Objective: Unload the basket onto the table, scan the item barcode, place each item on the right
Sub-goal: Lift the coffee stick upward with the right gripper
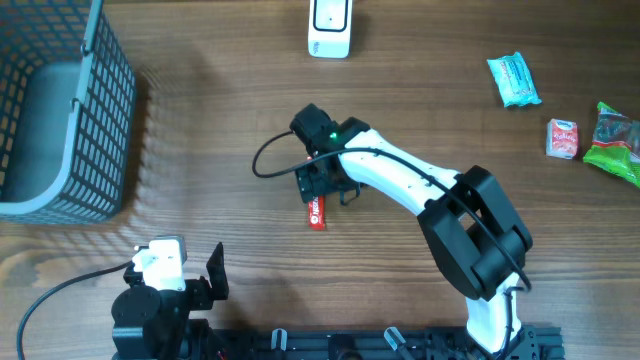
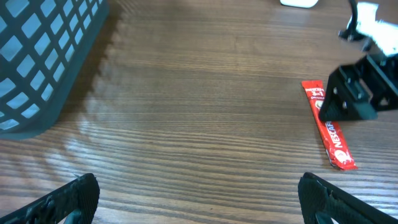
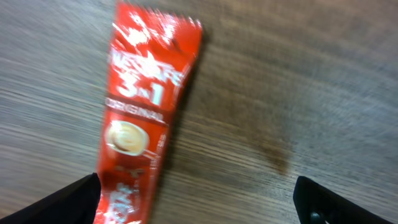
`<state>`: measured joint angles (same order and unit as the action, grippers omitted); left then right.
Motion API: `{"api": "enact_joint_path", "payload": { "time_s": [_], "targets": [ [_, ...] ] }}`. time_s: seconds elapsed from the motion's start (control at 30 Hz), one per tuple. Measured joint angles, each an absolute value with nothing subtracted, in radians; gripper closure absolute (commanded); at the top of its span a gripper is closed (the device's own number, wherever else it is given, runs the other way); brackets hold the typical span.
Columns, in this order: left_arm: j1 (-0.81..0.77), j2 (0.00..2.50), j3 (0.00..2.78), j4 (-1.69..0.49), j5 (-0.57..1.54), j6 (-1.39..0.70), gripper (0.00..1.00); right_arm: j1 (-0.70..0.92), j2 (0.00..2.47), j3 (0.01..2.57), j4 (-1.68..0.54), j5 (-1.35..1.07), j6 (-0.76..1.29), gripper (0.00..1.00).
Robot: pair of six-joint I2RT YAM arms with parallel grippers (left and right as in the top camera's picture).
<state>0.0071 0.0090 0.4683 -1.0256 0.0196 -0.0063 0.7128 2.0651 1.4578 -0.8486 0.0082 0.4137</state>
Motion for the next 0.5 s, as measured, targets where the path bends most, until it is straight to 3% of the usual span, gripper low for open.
{"api": "enact_joint_path", "payload": {
  "time_s": [0.5],
  "targets": [
    [0.007,0.009,0.468,-1.026,0.020,-0.006,0.00,0.825,2.081,1.520,-0.830,-0.017,0.596,0.00]
  ]
}}
